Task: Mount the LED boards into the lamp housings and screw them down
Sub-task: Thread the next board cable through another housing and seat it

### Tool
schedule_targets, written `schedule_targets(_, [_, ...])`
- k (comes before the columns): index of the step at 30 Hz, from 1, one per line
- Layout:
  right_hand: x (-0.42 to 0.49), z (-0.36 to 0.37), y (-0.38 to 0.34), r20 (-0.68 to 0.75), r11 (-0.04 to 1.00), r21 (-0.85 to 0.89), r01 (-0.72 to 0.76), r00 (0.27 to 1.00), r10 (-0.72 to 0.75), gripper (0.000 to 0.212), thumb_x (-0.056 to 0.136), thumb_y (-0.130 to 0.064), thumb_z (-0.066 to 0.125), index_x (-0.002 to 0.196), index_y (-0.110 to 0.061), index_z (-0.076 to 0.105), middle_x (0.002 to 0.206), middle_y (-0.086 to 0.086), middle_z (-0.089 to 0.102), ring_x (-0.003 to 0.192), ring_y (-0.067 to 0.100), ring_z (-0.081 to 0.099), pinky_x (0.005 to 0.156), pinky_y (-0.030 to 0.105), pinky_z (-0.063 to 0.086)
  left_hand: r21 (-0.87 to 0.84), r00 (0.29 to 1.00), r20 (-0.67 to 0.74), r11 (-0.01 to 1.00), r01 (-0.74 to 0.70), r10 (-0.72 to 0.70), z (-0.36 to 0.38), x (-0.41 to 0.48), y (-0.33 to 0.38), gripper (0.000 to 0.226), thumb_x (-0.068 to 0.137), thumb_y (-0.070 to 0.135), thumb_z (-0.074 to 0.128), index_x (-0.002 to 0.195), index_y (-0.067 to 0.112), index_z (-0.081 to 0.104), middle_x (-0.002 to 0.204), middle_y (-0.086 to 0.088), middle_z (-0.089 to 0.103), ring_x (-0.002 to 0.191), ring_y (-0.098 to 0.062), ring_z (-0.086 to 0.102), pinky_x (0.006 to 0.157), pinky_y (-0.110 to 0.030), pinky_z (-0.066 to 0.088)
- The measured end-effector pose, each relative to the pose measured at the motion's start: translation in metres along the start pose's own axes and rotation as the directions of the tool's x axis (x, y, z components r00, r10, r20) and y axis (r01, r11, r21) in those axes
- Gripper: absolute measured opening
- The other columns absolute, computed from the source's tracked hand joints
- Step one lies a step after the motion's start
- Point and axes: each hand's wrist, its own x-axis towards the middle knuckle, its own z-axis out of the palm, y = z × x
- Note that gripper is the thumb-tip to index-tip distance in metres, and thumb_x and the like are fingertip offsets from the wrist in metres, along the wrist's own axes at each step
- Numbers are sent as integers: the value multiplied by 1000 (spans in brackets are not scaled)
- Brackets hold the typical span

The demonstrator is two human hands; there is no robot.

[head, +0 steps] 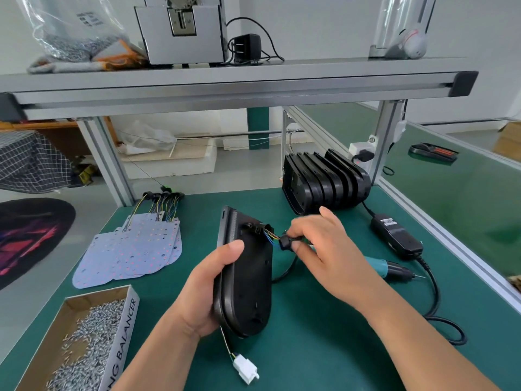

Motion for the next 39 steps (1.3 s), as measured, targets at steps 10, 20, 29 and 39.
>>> schedule_targets(10, [0, -1, -6, -82, 996, 26, -91, 992, 93, 21, 106, -31, 50, 89, -20, 57, 76, -17, 51, 73, 15, 46, 75, 18, 30, 74, 991, -91, 992, 103, -96, 1, 16, -14, 62, 82, 28, 79, 129, -9, 66, 117, -24, 76, 94, -36, 74, 76, -40, 62])
schedule_targets(20, [4, 6, -7, 13, 989, -145, 34, 999, -32, 13, 102, -21, 68, 92, -24, 61, 76, -15, 55, 71, 13, 48, 86, 28, 32, 909, 820, 136, 259, -327, 556, 3, 18, -19, 76, 89, 20, 76, 157, 41, 47, 147, 31, 43, 145, 4, 35, 113, -5, 21])
schedule_targets(29, [-2, 7, -11, 44, 998, 9, 64, 997, -65, 13, 104, -14, 60, 111, -26, 58, 96, -19, 56, 96, 0, 42, 103, 7, 25, 879, 802, 204, 255, -402, 561, 13, 23, -26, 30, 100, 36, 72, 130, 39, 72, 115, 25, 71, 116, -2, 64, 100, -29, 50])
schedule_targets(39, [7, 25, -11, -71, 956, -235, 177, 977, -199, 21, 106, -13, 61, 84, -13, 60, 77, -1, 48, 78, 24, 40, 75, 36, 35, 870, 785, 139, 304, -388, 603, 17, 28, -30, 21, 92, 16, 70, 101, 34, 76, 104, 22, 72, 114, -7, 61, 94, -16, 43])
